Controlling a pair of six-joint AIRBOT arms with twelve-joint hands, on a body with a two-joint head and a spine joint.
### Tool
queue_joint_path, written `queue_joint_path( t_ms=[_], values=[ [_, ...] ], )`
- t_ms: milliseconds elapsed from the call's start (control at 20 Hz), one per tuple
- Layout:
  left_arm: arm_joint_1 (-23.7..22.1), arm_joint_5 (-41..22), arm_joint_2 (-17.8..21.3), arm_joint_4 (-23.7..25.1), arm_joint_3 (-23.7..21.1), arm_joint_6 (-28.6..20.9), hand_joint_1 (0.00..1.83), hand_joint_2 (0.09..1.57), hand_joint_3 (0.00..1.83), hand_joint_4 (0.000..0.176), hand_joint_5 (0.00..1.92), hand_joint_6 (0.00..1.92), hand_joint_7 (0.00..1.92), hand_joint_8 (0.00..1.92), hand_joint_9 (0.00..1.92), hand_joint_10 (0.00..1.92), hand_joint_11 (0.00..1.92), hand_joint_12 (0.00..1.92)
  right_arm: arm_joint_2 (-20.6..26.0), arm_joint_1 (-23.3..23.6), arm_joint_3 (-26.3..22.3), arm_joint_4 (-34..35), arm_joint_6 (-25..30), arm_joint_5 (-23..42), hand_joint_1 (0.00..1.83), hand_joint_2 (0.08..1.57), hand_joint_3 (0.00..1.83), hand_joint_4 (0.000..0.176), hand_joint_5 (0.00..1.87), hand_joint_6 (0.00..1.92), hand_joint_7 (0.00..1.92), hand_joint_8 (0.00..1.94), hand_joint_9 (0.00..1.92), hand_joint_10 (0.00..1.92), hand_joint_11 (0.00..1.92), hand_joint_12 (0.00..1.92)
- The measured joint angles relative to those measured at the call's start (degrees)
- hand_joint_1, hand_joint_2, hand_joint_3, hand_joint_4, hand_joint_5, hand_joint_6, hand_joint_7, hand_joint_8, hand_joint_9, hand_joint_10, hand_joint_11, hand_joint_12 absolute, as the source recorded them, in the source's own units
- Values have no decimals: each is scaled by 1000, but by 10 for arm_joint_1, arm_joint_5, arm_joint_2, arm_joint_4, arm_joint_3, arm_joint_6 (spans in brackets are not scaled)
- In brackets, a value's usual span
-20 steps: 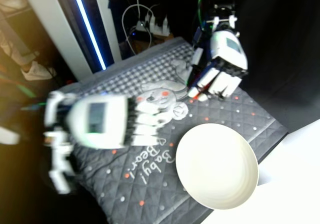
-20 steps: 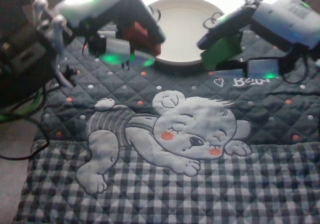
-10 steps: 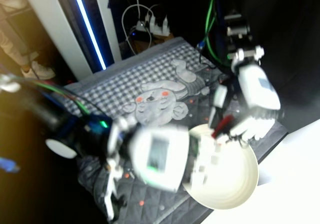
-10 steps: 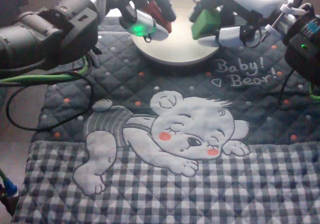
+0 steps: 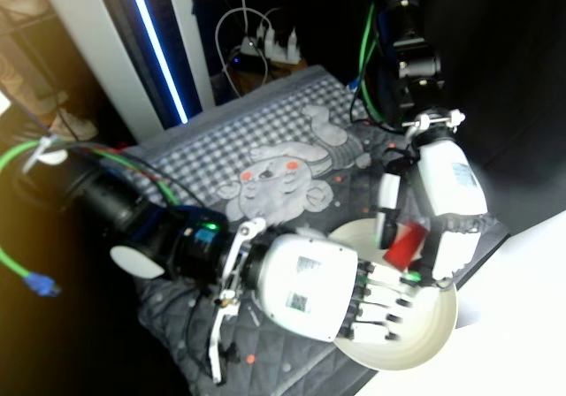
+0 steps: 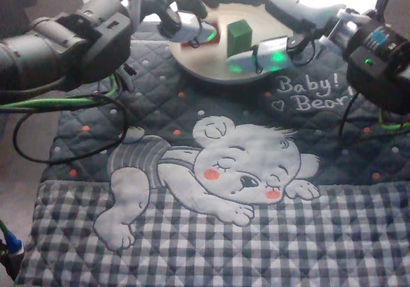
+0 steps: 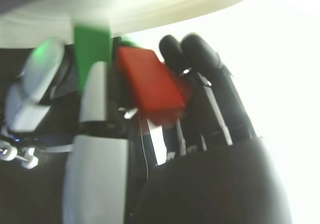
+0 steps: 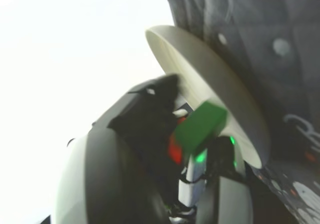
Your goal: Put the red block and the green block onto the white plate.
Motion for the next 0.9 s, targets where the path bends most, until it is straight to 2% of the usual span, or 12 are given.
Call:
queue_joint_path(
  t_ms=[150, 200, 300, 350, 450, 550, 600, 700, 750, 800, 850, 900],
  values=[
    [21, -26, 26, -5, -35, -23, 1103, 953, 0, 0, 643, 0, 627, 3, 586, 8, 80, 1170, 21, -2, -37, -14, 0, 2, 753, 924, 0, 81, 259, 0, 308, 1, 342, 4, 27, 868],
    [39, -63, 66, -12, -88, -26, 1050, 934, 0, 2, 641, 3, 631, 3, 653, 21, 238, 1153, 49, -3, -71, -32, 1, 25, 758, 916, 0, 117, 256, 0, 311, 2, 322, 4, 1, 789],
    [48, -82, 82, -18, -111, -26, 1075, 951, 6, 15, 652, 7, 635, 4, 673, 27, 263, 1161, 61, -4, -86, -37, 1, 35, 759, 919, 0, 116, 243, 1, 295, 2, 289, 4, 0, 721],
    [59, -104, 102, -22, -139, -26, 1091, 967, 9, 29, 651, 4, 621, 0, 685, 28, 306, 1186, 78, -6, -105, -45, 1, 51, 793, 910, 0, 134, 275, 8, 303, 3, 293, 5, 0, 635],
    [87, -120, 139, -9, -182, -22, 1088, 969, 9, 26, 646, 2, 616, 0, 677, 23, 311, 1189, 106, -12, -131, -23, 2, 86, 786, 910, 0, 147, 281, 6, 299, 0, 286, 1, 0, 594],
    [112, -129, 163, -2, -221, -22, 1092, 975, 2, 7, 631, 0, 578, 0, 683, 17, 377, 1157, 141, -33, -153, -5, 2, 136, 750, 891, 0, 143, 294, 8, 318, 7, 313, 11, 32, 599],
    [120, -141, 181, 1, -241, -21, 1154, 971, 0, 0, 600, 0, 531, 0, 626, 2, 209, 1285, 159, -48, -174, -6, 2, 151, 746, 881, 0, 109, 302, 7, 338, 6, 343, 6, 0, 626],
    [129, -191, 218, 1, -281, -21, 1138, 972, 0, 0, 536, 0, 502, 0, 568, 0, 136, 1241, 191, -81, -212, -19, 2, 175, 760, 868, 1, 79, 319, 4, 353, 0, 345, 0, 25, 704],
    [136, -215, 233, 1, -297, -21, 1138, 972, 0, 0, 536, 0, 502, 0, 568, 0, 136, 1241, 201, -93, -224, -13, 2, 187, 760, 868, 1, 79, 319, 4, 353, 0, 345, 0, 25, 704],
    [151, -253, 256, 1, -322, -22, 1078, 983, 0, 5, 377, 0, 415, 0, 500, 0, 119, 1107, 222, -113, -243, 0, 1, 210, 840, 892, 0, 50, 250, 3, 298, 4, 296, 4, 30, 556],
    [168, -274, 273, 0, -341, -21, 978, 982, 0, 35, 266, 0, 340, 0, 455, 0, 79, 1045, 239, -128, -258, 15, 1, 233, 876, 903, 1, 72, 263, 9, 322, 14, 298, 6, 20, 531],
    [186, -295, 291, -6, -362, -13, 969, 967, 0, 28, 226, 0, 299, 0, 410, 0, 18, 1063, 259, -147, -277, 33, 1, 263, 892, 895, 0, 77, 279, 13, 331, 15, 310, 10, 14, 525]
  ],
)
